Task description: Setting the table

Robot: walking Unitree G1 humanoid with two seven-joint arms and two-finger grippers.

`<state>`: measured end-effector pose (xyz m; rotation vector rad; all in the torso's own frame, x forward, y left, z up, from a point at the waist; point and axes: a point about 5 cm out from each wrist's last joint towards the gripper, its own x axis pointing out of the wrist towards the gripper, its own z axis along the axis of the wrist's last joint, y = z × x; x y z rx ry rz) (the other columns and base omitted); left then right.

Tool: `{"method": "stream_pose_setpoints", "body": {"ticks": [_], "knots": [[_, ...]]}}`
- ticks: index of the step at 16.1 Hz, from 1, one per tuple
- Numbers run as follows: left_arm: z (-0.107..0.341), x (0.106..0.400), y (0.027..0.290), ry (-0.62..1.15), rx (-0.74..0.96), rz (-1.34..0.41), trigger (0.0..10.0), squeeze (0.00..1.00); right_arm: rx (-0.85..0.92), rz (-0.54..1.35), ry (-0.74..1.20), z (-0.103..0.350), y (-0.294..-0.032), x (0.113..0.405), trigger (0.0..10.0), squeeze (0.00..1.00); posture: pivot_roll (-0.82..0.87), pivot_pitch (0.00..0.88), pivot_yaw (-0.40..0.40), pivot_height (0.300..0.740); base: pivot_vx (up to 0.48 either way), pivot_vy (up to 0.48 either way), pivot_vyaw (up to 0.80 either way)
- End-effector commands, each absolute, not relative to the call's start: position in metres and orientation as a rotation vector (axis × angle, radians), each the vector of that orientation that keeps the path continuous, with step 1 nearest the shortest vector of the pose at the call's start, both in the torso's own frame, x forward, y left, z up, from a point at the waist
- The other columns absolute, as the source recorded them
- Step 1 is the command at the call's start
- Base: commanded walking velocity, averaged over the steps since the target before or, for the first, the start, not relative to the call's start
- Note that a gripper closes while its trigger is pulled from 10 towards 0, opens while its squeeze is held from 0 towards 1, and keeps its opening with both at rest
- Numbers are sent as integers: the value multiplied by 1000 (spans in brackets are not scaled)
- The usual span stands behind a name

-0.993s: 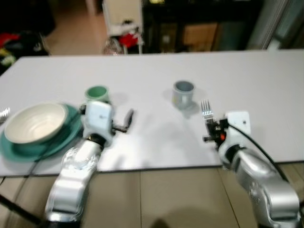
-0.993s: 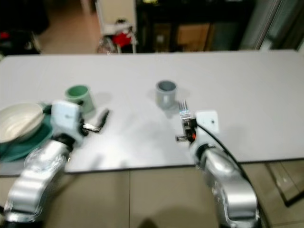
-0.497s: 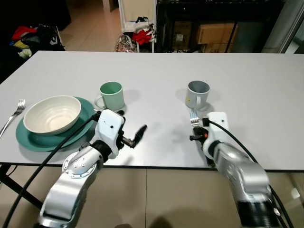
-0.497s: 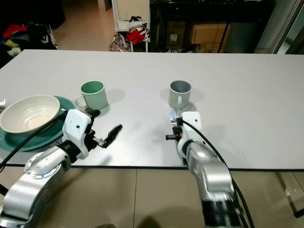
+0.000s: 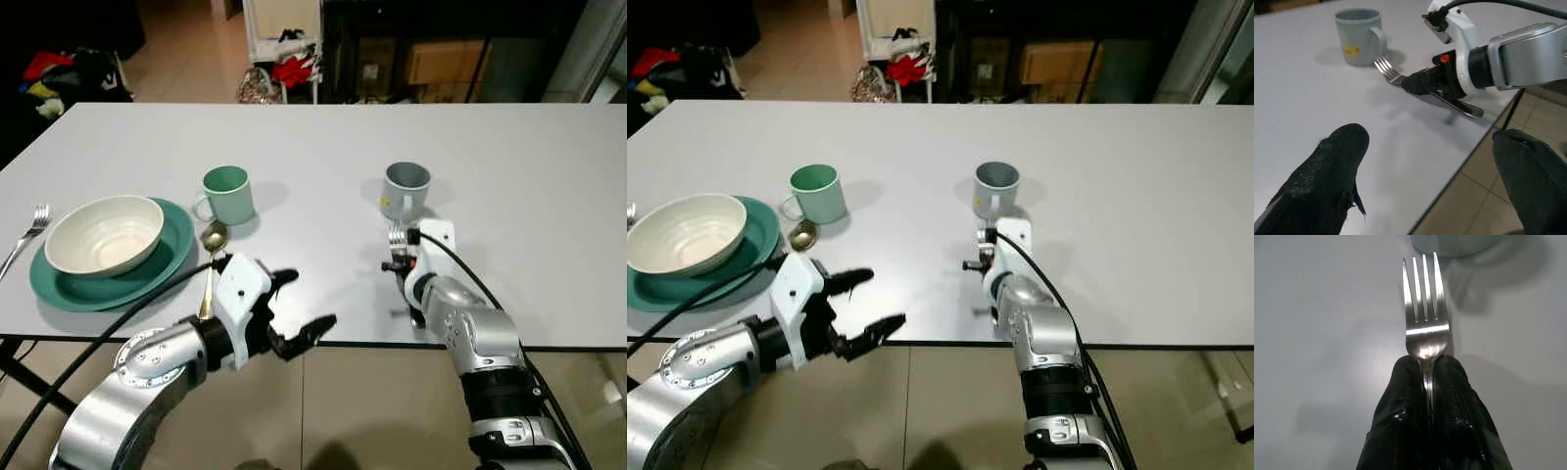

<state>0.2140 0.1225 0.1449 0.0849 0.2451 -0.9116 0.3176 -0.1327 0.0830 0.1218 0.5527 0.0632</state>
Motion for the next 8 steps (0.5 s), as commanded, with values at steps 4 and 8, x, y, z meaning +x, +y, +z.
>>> {"method": "stream_pose_setpoints", "body": {"ticks": [4,8], "knots": [[150,214,123,268,83,-949,10000,0,183,53,602,75,-130,324,10000,0,111,0,49,740,0,0,0],[151,216,124,271,89,-950,10000,0,201,58,619,72,-128,325,10000,392,113,0,51,740,0,0,0]]}}
